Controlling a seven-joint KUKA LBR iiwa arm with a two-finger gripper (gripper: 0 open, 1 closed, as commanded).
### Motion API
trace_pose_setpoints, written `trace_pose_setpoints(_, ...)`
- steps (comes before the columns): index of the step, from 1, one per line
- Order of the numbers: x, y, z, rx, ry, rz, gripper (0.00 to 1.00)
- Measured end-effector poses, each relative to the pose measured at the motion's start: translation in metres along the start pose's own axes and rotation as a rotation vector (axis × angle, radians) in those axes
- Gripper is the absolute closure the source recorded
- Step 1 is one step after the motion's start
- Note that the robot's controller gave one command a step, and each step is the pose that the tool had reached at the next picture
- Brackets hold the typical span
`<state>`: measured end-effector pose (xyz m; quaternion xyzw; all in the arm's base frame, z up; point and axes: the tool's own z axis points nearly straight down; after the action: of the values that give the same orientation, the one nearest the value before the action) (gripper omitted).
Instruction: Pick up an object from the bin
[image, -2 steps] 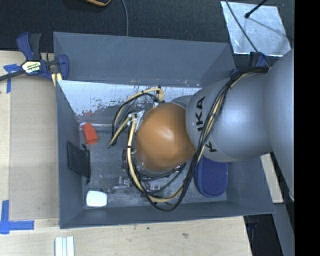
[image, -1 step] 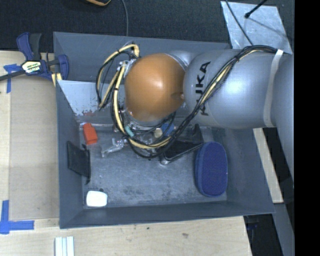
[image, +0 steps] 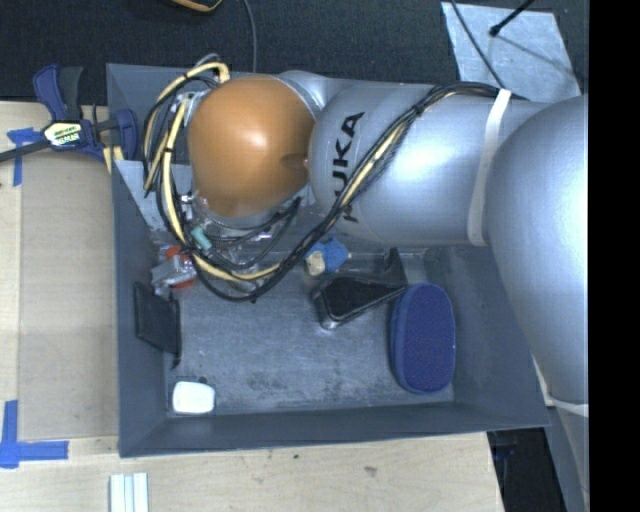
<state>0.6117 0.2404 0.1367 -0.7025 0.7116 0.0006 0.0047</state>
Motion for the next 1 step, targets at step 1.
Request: trace_pose_setpoints(1, 0.0004, -0.0121, 0.0689, -0.010, 0.005, -0.306, 0.00)
